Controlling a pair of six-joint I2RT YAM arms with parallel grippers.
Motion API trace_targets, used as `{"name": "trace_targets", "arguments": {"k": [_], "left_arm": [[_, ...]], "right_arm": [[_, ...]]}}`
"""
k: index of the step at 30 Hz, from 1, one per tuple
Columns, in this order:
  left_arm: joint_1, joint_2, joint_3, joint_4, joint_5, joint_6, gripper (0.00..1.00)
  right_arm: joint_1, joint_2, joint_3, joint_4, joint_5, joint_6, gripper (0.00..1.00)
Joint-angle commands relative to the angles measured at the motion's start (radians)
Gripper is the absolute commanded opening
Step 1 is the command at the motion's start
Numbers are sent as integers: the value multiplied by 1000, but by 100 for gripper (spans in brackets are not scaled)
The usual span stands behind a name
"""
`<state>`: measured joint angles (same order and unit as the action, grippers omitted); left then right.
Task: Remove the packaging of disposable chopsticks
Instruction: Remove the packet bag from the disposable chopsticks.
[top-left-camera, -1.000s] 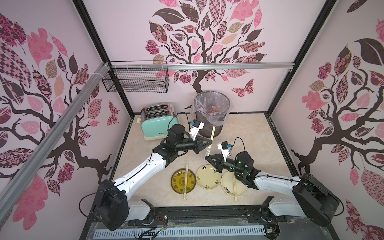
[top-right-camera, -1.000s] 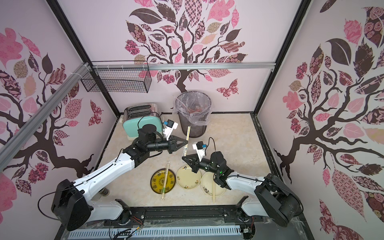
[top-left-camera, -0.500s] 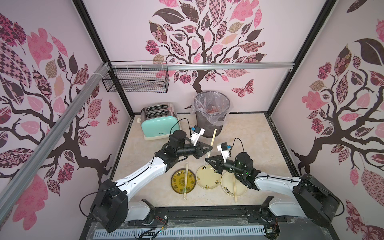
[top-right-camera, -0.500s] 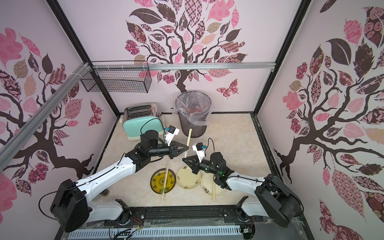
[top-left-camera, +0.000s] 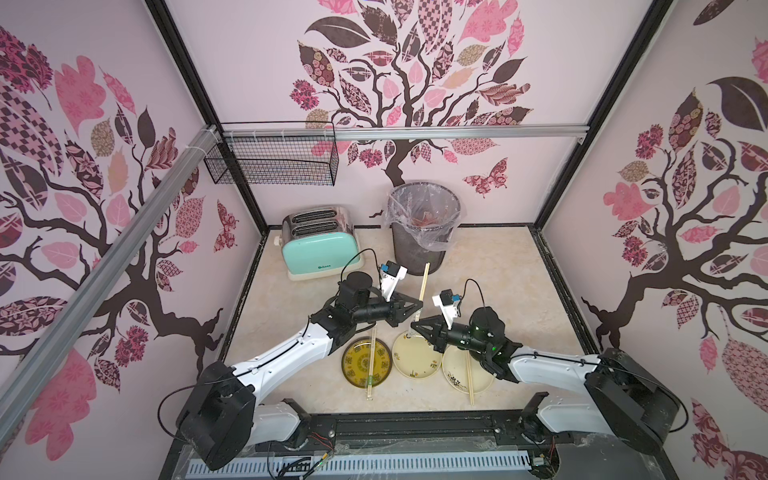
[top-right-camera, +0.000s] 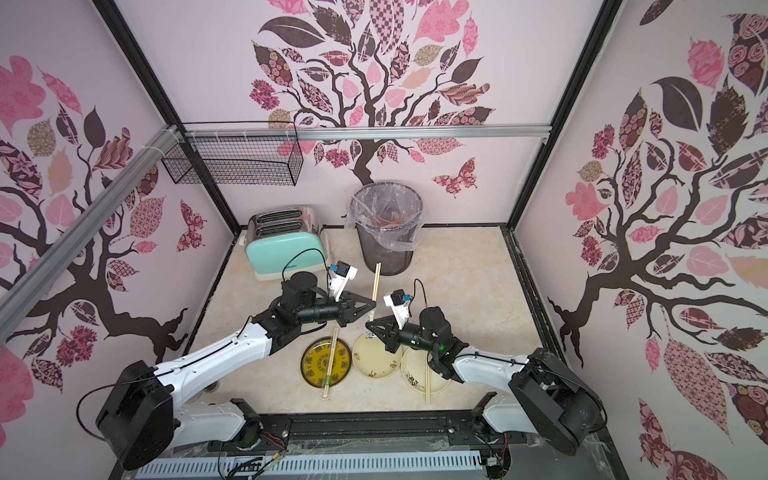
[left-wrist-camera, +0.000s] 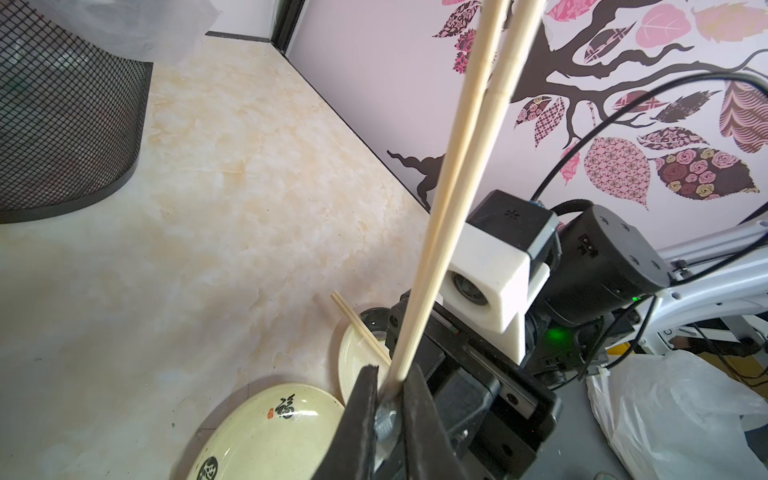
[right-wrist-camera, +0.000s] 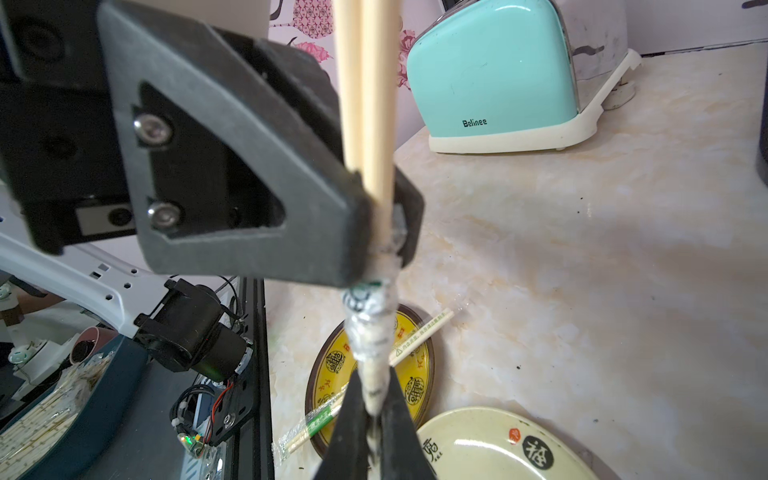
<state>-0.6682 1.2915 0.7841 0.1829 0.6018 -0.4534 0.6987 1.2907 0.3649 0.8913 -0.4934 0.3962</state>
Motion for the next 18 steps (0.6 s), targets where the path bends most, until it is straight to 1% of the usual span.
{"name": "trace_targets", "arguments": {"k": [1, 11, 15, 16, 18], "left_arm": [[-40, 3, -60, -87, 64, -31, 15], [-41, 2, -99, -59, 63, -48, 18], [-40, -20, -79, -53, 48, -48, 18], [-40, -32, -60, -66, 42, -44, 20], [-34, -56, -20, -95, 16, -36, 29]], "right_arm": [[-12, -44, 29, 104, 67, -4, 0], [-13, -47, 26, 106, 73, -5, 0], [-13, -35, 29, 106, 66, -8, 0], [-13, -30, 32, 106, 60, -10, 0], [-13, -20, 37, 103, 50, -10, 0]]}}
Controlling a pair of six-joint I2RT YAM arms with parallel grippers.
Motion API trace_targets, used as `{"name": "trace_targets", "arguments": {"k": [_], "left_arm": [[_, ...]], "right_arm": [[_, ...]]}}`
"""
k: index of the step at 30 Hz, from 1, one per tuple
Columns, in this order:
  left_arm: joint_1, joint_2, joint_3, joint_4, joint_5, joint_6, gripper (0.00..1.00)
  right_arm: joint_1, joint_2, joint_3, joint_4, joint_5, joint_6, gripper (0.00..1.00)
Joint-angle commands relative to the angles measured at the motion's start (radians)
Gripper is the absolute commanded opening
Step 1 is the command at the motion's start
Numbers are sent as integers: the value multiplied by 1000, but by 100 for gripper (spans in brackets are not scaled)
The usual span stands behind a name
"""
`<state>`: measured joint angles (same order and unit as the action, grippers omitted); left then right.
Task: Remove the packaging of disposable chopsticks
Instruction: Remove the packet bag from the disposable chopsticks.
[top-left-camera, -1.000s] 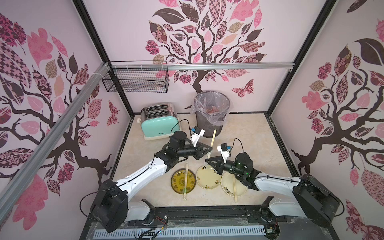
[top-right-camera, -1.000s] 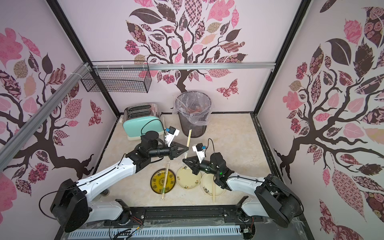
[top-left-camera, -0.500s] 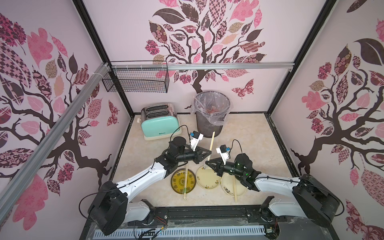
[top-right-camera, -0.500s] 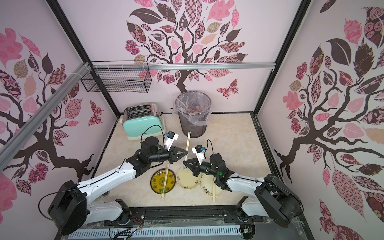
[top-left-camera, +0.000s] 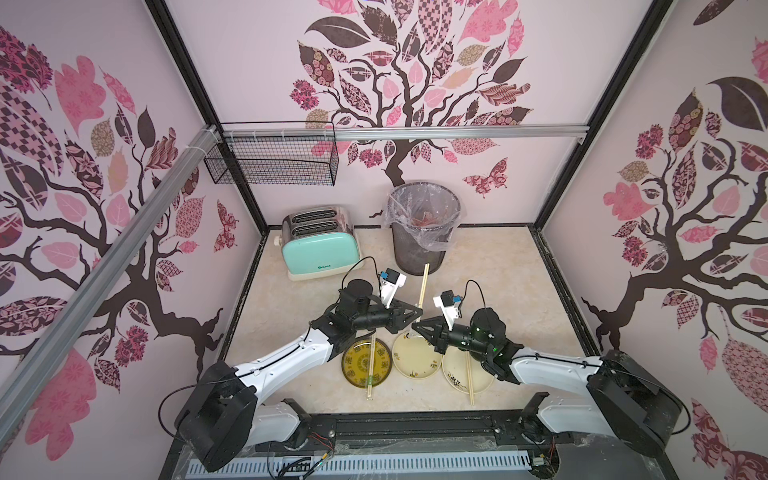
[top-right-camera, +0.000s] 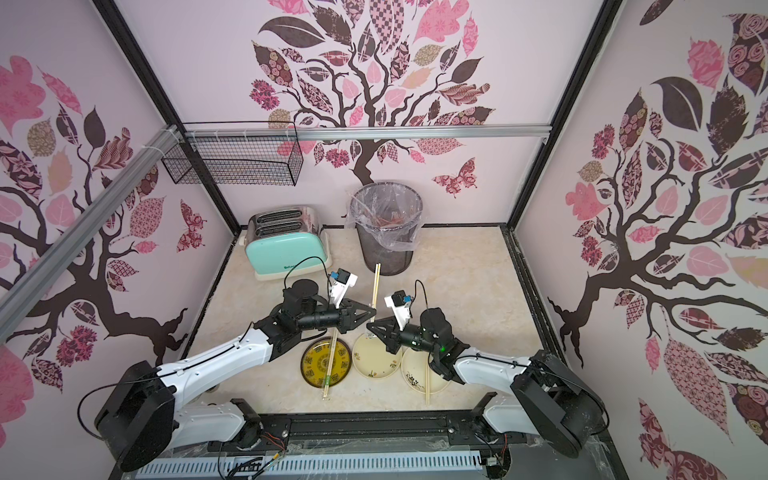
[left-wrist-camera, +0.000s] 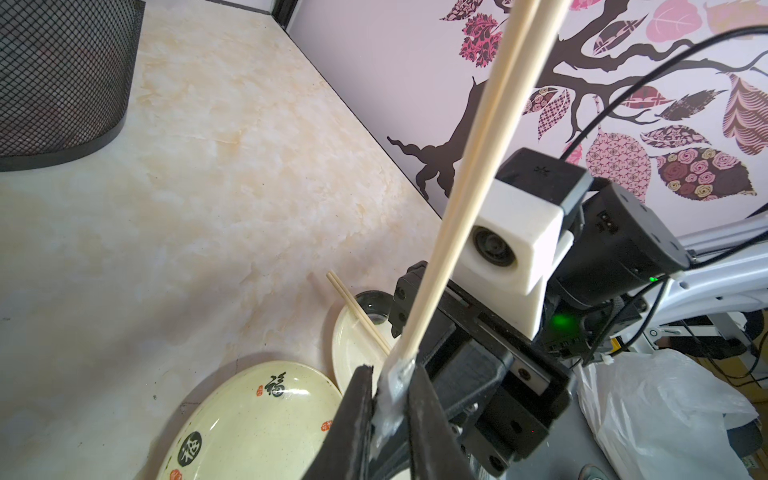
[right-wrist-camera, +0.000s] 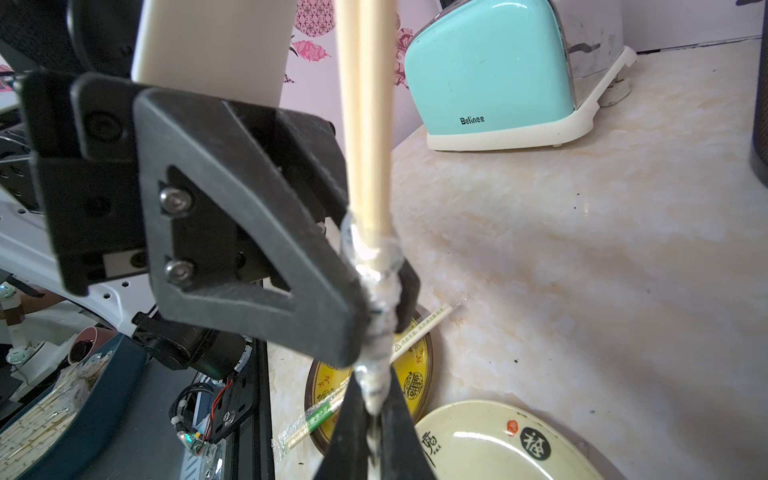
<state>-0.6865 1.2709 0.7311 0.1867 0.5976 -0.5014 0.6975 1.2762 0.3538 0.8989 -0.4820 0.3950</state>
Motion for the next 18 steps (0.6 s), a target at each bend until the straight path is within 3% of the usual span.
{"name": "trace_targets", "arguments": {"k": [1, 4, 9, 18], "left_arm": [[-8, -48, 56, -116, 8, 17, 31], [46, -72, 128, -156, 25, 25, 44], [121, -53, 254, -202, 118, 49, 57], [121, 91, 456, -317, 208, 152, 59]], "right_arm": [[-12, -1, 49, 98, 33, -8, 0], [-12, 7, 53, 100, 25, -7, 0], [-10, 26, 62, 104, 0, -2, 0], [-9, 31, 65, 101, -18, -7, 0]]}}
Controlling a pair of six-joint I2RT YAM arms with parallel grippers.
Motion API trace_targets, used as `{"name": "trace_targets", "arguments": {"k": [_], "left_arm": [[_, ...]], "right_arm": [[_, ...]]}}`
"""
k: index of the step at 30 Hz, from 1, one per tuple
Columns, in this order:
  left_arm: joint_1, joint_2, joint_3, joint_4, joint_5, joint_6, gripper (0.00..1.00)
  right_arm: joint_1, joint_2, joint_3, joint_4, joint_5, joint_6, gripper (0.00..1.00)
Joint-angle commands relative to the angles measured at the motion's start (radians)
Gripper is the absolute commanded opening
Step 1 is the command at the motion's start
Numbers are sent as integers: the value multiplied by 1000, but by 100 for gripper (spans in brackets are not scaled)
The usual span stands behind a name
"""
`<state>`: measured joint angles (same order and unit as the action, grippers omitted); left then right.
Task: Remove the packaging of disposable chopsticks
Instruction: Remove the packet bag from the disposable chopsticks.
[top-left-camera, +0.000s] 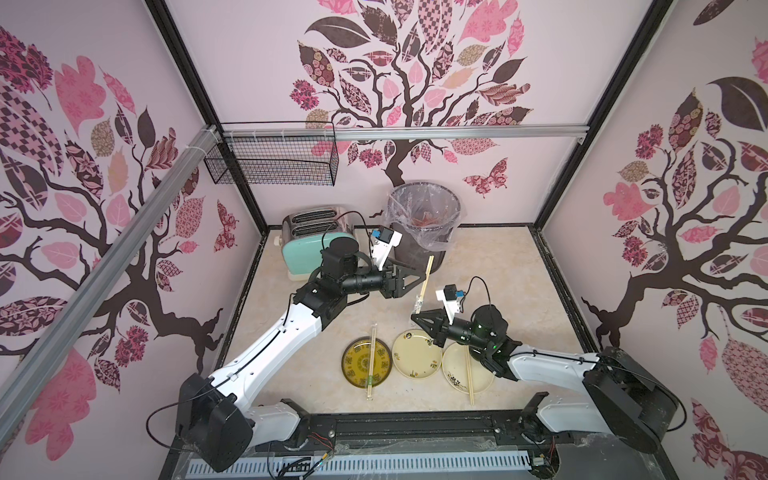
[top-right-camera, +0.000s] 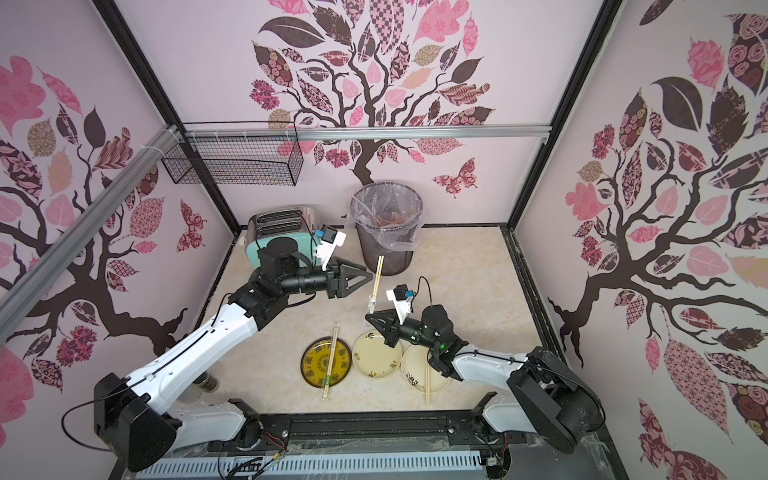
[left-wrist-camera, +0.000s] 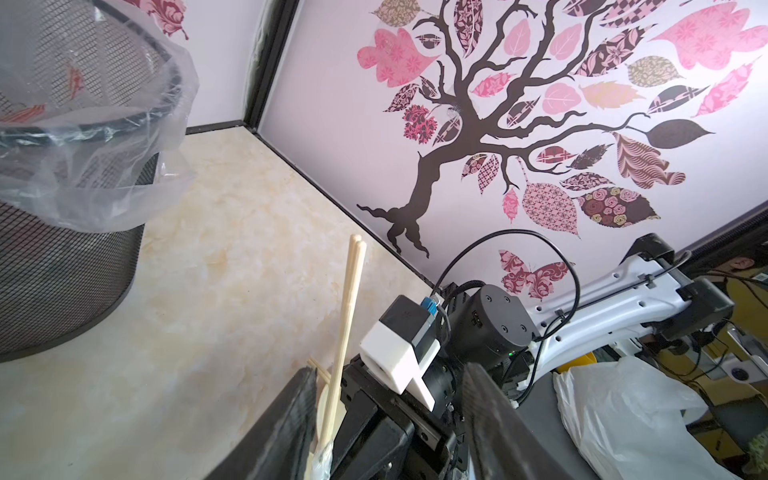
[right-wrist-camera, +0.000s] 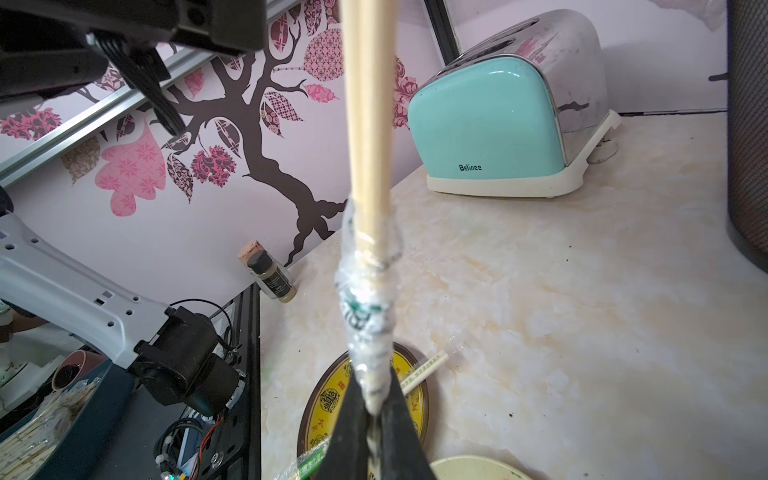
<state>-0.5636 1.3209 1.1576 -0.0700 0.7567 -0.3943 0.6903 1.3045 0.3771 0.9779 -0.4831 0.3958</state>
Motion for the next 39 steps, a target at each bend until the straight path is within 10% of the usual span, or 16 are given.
{"name": "trace_targets", "arguments": {"k": [1, 10, 18, 24, 29, 39], "left_arm": [[-2, 56, 39, -63, 50, 47, 59], [-1, 145, 84, -52, 98, 55, 48], [-1, 156, 98, -84, 101, 81, 0], [4, 133, 72, -31, 62, 55, 0], [23, 101, 54, 28, 25, 23, 0], [115, 34, -13, 125, 23, -38, 0]], "right_arm": [[-1, 2, 43, 22, -17, -9, 0], [6, 9, 49, 21, -31, -9, 0], [5, 18, 53, 19, -31, -9, 0], [6, 16, 51, 18, -23, -9, 0], [6, 39, 61, 17, -46, -2, 20], [8, 109, 92, 32, -118, 55, 4]]}}
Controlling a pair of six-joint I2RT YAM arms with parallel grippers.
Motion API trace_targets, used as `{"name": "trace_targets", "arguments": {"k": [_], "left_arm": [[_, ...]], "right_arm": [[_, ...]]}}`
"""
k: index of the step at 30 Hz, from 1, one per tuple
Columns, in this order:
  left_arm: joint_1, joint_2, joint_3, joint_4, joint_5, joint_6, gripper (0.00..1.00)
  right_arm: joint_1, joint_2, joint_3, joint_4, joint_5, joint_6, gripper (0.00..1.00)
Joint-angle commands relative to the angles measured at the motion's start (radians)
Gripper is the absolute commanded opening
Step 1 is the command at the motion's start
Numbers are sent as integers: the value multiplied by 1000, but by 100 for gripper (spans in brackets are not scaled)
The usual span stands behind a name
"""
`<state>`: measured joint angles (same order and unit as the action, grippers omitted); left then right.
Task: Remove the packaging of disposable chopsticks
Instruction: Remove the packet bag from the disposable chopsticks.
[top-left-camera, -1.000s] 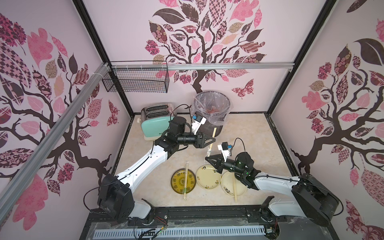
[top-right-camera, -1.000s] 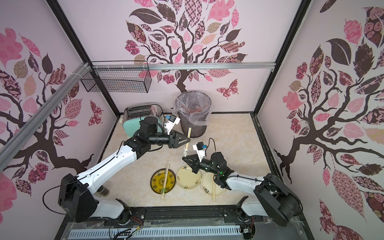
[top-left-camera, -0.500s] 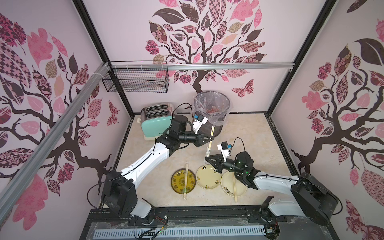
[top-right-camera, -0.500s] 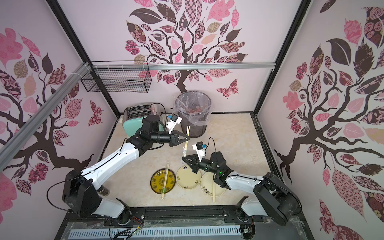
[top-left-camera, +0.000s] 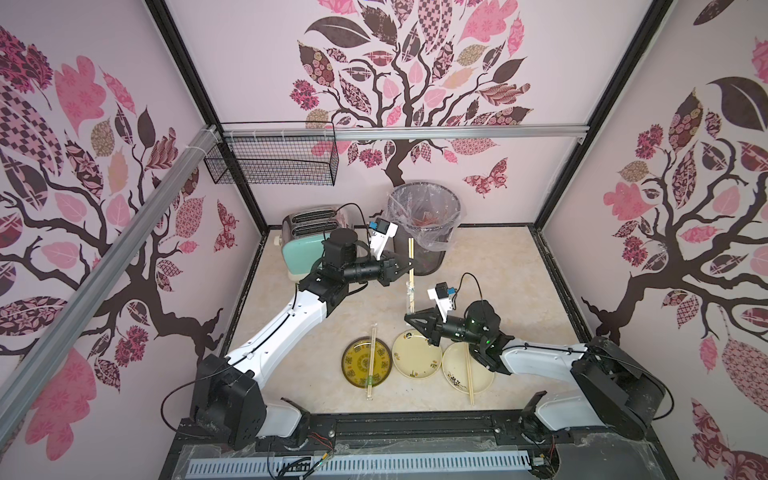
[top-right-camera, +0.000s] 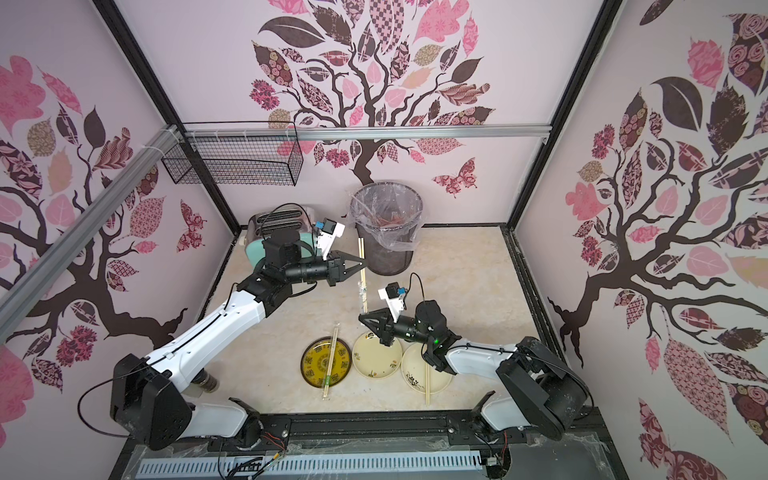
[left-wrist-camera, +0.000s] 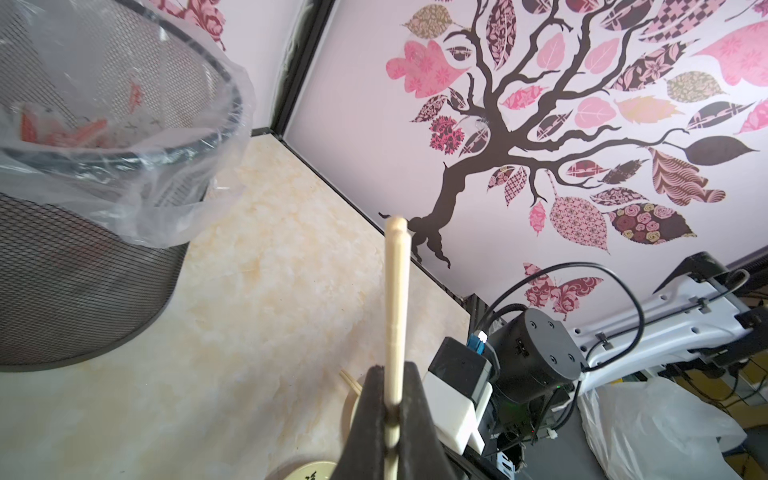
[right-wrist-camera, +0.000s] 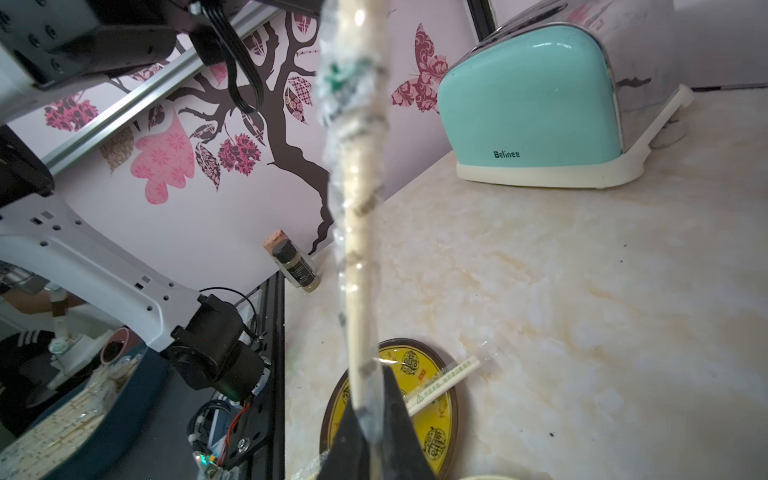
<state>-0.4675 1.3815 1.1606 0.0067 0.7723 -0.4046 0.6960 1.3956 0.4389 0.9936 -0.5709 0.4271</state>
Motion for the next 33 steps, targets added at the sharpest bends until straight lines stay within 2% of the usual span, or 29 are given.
{"name": "trace_targets", "arguments": {"k": [1, 7, 11, 12, 16, 19, 27, 33], "left_arm": [[28, -34, -23, 56, 8, -32, 0], [78, -58, -58, 102, 20, -59, 0], [93, -69, -75, 119, 30, -74, 0], [97, -75, -78, 118, 29, -71, 0], [99, -94, -84, 105, 35, -58, 0], [99, -95, -85, 110, 43, -64, 0], [100, -113, -91, 110, 42, -59, 0], [102, -115, -92, 104, 37, -52, 0]], "right_arm": [[2, 23, 29, 21, -36, 32, 2], [28, 18, 13, -6, -35, 40, 0], [48, 0, 40, -87, -28, 10, 5], [51, -2, 44, -100, -29, 9, 10], [49, -27, 79, -156, -25, 6, 46], [43, -52, 157, -271, -14, -28, 55], [-10, -49, 263, -364, -21, -34, 53], [-9, -19, 254, -364, -87, -14, 36]]}}
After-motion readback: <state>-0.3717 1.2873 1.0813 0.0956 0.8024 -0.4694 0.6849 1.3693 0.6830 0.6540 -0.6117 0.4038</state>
